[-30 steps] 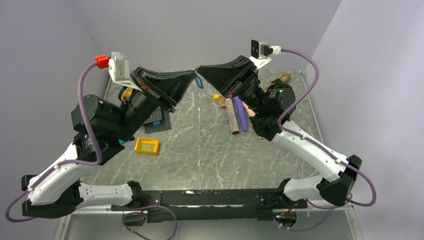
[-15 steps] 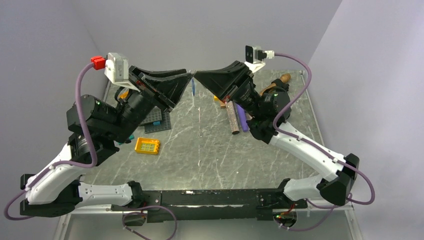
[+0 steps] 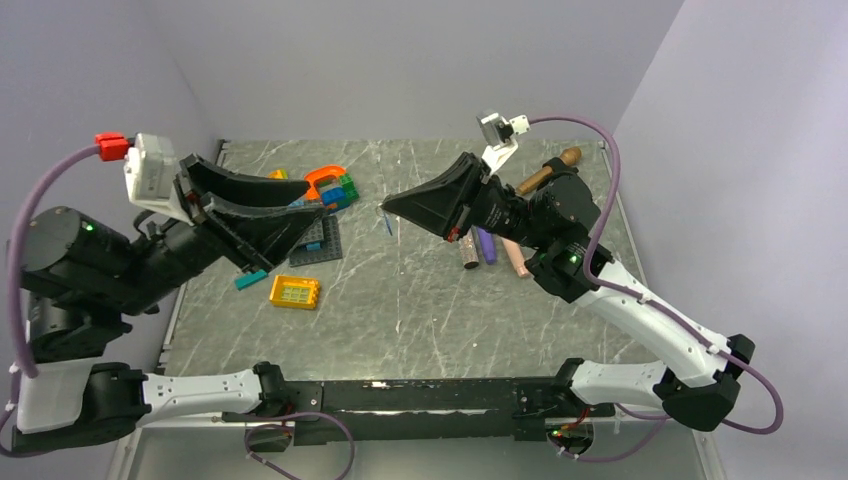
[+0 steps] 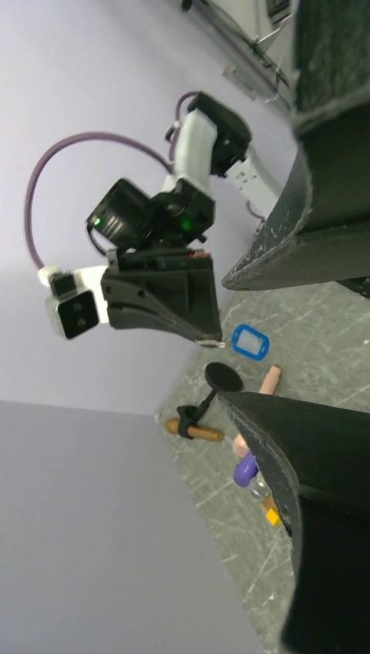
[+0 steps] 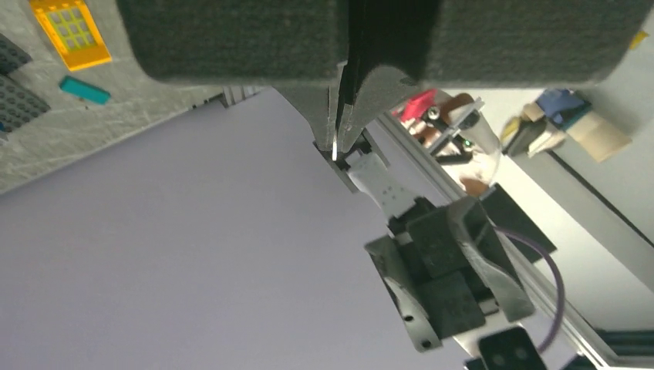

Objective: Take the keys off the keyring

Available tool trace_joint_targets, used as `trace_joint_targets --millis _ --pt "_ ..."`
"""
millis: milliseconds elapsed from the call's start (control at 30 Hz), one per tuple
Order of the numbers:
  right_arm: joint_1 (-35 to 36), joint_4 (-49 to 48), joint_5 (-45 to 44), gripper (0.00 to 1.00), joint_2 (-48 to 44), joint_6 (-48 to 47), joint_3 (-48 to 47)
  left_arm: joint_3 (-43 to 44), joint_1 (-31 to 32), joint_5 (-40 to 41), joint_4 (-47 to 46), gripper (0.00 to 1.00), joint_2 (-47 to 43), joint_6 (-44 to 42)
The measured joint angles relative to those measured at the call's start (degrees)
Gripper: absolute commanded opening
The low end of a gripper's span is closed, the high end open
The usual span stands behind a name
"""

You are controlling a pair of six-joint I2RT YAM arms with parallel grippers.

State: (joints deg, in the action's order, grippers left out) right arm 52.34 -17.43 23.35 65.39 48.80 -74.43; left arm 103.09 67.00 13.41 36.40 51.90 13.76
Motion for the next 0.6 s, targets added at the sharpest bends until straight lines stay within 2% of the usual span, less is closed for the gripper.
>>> trace_joint_targets --millis 167,267,433,600 --pt "0.0 7.7 4.2 0.00 0.3 -3.9 -3.8 8.4 -0.5 -7.3 7.6 0.57 3.5 -0.5" --pt "0.0 10.1 6.7 0.00 0.3 -5.3 -5.4 13.4 -4.0 -15.0 10.7 0.56 7.9 0.2" --pt "0.0 13.3 9.0 0.00 0.1 -7.2 -6.3 8.0 -12.4 -27.8 10.9 0.53 9.8 4.2" --pt "0.0 14.9 9.7 0.00 -0.2 -7.4 -6.3 2.5 -17.5 -36.8 10.5 0.44 10.3 8.2"
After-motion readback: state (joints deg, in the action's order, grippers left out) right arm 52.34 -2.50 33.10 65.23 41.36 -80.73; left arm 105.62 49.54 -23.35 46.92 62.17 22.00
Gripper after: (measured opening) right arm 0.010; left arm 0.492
